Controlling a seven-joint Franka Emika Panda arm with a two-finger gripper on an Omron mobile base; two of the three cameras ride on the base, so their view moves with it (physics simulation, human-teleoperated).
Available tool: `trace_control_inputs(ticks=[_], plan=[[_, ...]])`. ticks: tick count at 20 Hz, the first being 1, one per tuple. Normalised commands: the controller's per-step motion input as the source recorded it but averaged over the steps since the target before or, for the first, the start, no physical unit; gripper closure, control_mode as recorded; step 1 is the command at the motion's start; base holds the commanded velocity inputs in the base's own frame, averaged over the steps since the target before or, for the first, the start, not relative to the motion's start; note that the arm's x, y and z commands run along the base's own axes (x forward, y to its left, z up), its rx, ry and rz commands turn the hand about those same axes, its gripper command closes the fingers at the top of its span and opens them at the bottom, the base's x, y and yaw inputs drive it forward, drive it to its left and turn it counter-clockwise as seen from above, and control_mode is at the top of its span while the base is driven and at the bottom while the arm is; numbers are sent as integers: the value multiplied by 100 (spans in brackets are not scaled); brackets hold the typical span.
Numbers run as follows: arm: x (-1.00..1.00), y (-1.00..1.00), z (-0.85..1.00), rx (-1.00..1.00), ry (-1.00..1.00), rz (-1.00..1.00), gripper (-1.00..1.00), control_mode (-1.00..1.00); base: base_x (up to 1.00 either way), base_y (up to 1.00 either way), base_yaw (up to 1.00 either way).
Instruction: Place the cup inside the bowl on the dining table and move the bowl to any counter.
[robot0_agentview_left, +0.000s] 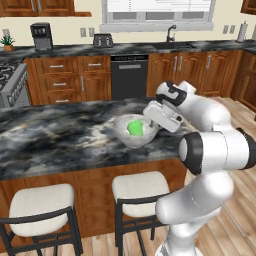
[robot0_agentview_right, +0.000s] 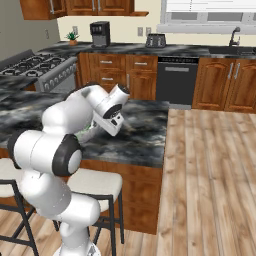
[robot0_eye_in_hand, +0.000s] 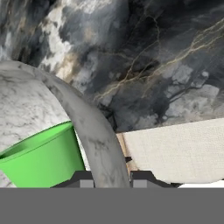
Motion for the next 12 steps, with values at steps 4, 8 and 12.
trace_control_inputs(ticks=[4,8,12], plan=[[-53,-36,16,0,0,0,100,-100,0,0,0],[-58,-29,14,0,0,0,100,-100,0,0,0],[-52,-24,18,0,0,0,100,-100,0,0,0]])
